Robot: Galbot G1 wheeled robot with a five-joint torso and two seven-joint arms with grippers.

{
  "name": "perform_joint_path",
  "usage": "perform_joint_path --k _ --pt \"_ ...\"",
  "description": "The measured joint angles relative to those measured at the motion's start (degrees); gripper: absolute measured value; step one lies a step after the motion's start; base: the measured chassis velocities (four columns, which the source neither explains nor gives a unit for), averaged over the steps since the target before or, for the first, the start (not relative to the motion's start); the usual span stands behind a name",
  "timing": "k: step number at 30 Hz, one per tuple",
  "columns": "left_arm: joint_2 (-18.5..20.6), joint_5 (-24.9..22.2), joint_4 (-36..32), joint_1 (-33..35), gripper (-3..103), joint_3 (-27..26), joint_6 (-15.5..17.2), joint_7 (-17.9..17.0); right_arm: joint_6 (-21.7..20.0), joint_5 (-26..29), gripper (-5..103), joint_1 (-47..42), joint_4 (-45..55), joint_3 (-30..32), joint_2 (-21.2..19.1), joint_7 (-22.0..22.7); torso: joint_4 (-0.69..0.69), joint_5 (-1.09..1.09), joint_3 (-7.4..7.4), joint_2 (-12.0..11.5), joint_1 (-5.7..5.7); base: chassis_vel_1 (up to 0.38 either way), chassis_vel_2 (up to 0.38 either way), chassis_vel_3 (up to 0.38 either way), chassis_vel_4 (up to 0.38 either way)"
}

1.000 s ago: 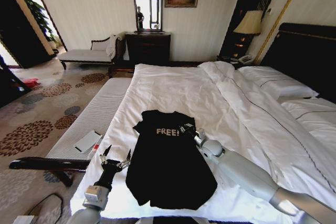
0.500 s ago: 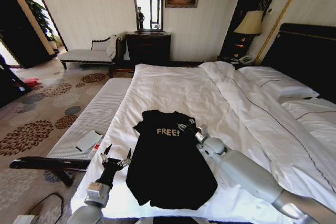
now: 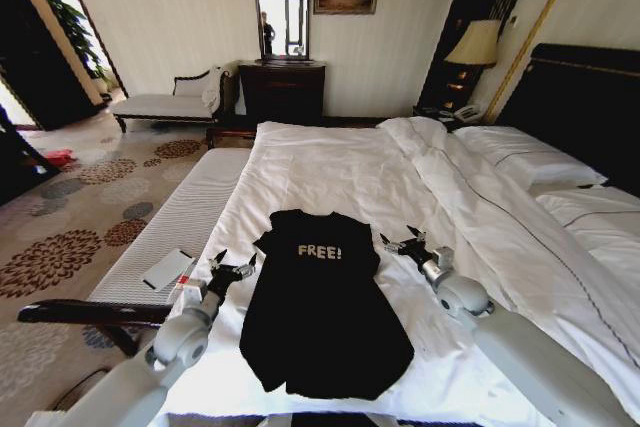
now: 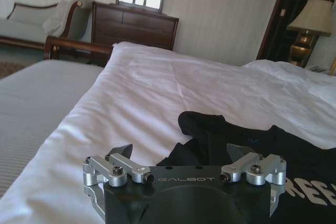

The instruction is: Fold the clothes on the bed.

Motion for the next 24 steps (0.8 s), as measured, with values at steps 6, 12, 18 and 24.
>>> perform_joint_path --k 6,12,18,24 --pt "-0.75 -5.84 5.66 -3.63 100 -0.03 1.65 3.24 0.03 0.72 100 -0.58 -0.17 0.66 0.12 1.05 -0.01 -0.02 -0.01 0.0 0.0 0.0 0.0 0.0 0.0" --pt "-2.24 -7.54 11.5 -6.29 100 0.61 2.49 5.21 0.01 0.86 100 -0.54 -0.55 0.6 0.98 1.32 0.0 -0.02 0.0 0.0 0.0 0.0 0.0 0.0 0.0" --pt "-4.16 -17.21 14.53 -10.37 100 2.51 4.88 6.59 -0.11 0.87 100 -0.16 -0.88 0.23 1.23 1.47 -0.02 -0.01 -0.01 0.0 0.0 0.0 0.0 0.0 0.0" --pt "-5.43 -21.13 16.65 -12.55 100 3.62 5.98 7.71 -0.27 0.88 100 -0.21 -0.97 0.13 0.97 1.47 -0.01 -0.01 -0.01 0.0 0.0 0.0 0.0 0.0 0.0"
